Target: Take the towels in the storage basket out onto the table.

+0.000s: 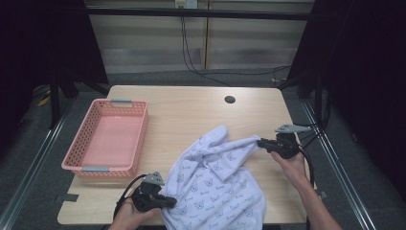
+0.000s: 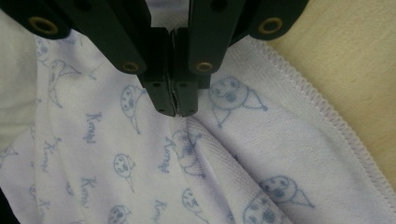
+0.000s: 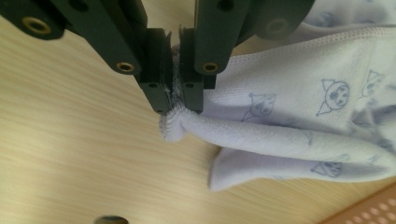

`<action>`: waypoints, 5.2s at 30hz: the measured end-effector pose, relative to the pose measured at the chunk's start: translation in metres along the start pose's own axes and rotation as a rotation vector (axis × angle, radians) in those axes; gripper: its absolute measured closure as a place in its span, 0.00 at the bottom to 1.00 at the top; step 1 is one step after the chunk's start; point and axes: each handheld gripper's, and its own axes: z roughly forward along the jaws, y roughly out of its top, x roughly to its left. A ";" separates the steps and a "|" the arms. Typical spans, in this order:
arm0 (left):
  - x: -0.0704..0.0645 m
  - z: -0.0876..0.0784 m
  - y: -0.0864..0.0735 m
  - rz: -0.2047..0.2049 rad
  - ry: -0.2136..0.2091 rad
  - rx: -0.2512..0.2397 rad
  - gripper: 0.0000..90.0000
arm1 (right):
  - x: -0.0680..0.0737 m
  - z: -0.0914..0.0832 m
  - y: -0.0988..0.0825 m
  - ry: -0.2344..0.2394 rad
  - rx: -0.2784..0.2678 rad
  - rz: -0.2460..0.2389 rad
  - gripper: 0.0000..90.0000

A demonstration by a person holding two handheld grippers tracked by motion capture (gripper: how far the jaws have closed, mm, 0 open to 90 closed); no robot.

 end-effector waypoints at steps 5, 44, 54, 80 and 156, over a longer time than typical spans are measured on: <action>0.009 -0.004 0.020 0.005 0.014 -0.087 0.87 | -0.004 0.009 -0.012 -0.002 0.035 -0.001 0.94; -0.012 -0.042 0.102 0.172 0.173 -0.337 0.96 | 0.020 -0.045 0.028 0.112 -0.122 -0.055 0.94; -0.036 0.017 0.032 0.132 0.007 -0.131 0.82 | 0.052 -0.038 -0.044 0.147 0.101 -0.089 0.93; 0.052 0.044 0.083 0.027 0.134 -0.150 0.92 | 0.042 -0.020 -0.047 0.144 0.103 -0.070 0.74; 0.029 -0.165 0.216 0.139 0.396 -0.616 0.97 | 0.012 -0.134 0.164 -0.019 -0.396 -0.124 0.94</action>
